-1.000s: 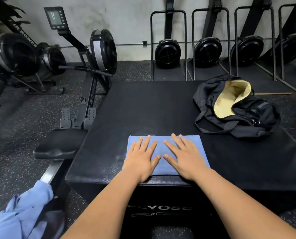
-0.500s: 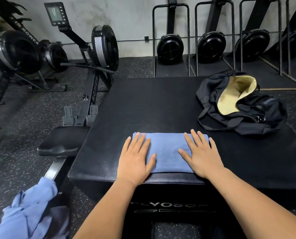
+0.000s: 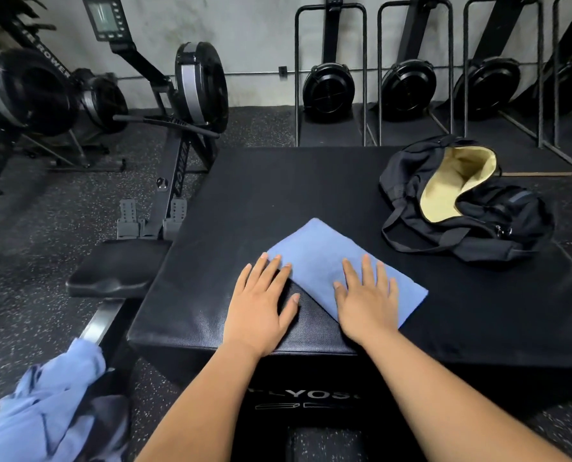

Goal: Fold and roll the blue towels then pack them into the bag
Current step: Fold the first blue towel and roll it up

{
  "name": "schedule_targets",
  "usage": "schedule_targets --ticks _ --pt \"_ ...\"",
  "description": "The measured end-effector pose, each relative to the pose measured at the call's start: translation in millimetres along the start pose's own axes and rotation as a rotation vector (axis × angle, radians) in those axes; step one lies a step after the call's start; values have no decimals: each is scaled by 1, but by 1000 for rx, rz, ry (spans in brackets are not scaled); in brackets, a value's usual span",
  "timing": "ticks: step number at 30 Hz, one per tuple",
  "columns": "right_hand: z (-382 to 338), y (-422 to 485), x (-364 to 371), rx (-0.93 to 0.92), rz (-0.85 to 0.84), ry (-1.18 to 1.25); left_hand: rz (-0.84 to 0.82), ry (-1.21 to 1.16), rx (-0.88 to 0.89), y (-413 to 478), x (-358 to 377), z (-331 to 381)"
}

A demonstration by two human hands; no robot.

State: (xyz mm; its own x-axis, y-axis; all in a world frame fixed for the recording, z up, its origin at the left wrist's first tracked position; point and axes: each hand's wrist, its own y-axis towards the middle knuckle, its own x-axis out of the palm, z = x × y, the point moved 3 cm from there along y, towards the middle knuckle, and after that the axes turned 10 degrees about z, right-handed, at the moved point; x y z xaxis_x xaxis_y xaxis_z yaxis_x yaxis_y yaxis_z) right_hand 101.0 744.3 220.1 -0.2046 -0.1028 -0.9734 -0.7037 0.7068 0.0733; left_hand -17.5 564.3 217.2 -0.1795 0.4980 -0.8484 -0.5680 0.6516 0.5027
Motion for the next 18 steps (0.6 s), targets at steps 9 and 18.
schedule_targets --ticks 9,18 --pt "-3 16 -14 -440 -44 12 -50 -48 -41 -1 0 -3" --pt "-40 12 11 -65 19 -2 -100 -70 46 0 -1 0"
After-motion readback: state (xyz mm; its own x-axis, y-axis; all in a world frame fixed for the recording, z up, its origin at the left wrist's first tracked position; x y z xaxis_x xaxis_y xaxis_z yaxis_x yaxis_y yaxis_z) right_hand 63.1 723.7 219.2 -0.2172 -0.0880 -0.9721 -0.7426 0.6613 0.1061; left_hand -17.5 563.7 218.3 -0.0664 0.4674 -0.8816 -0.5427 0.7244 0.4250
